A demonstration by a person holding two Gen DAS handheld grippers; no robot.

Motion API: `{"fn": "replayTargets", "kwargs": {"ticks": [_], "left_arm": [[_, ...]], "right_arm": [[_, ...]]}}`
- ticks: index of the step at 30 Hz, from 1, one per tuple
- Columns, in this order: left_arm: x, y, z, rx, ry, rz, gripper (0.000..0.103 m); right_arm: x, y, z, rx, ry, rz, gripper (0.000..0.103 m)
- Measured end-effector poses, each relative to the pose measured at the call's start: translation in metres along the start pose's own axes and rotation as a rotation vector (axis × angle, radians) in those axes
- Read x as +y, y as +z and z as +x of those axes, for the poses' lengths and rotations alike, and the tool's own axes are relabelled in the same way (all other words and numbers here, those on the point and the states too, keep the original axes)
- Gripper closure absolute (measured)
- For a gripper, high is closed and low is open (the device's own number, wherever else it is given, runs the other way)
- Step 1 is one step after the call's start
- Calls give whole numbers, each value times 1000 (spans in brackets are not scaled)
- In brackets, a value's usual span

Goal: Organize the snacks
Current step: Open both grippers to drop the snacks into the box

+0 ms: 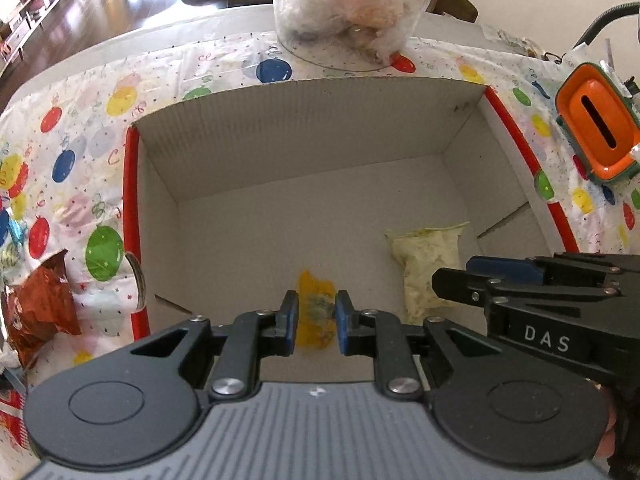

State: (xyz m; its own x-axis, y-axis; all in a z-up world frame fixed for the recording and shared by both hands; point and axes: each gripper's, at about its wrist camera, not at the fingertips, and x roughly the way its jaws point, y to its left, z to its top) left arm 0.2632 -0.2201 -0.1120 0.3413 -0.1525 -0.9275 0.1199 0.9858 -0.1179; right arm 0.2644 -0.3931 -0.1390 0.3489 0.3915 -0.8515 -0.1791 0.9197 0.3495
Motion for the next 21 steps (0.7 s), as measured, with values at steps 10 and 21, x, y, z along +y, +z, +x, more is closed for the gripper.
{"fn": "replayTargets", "kwargs": {"ticks": [10, 21], "left_arm": [[10, -11, -24, -69, -28, -45, 76], [18, -34, -82, -211, -37, -41, 71]], "right_arm": [[2, -5, -31, -45, 30, -5, 63], [25, -14, -73, -133, 95, -27, 54]]}}
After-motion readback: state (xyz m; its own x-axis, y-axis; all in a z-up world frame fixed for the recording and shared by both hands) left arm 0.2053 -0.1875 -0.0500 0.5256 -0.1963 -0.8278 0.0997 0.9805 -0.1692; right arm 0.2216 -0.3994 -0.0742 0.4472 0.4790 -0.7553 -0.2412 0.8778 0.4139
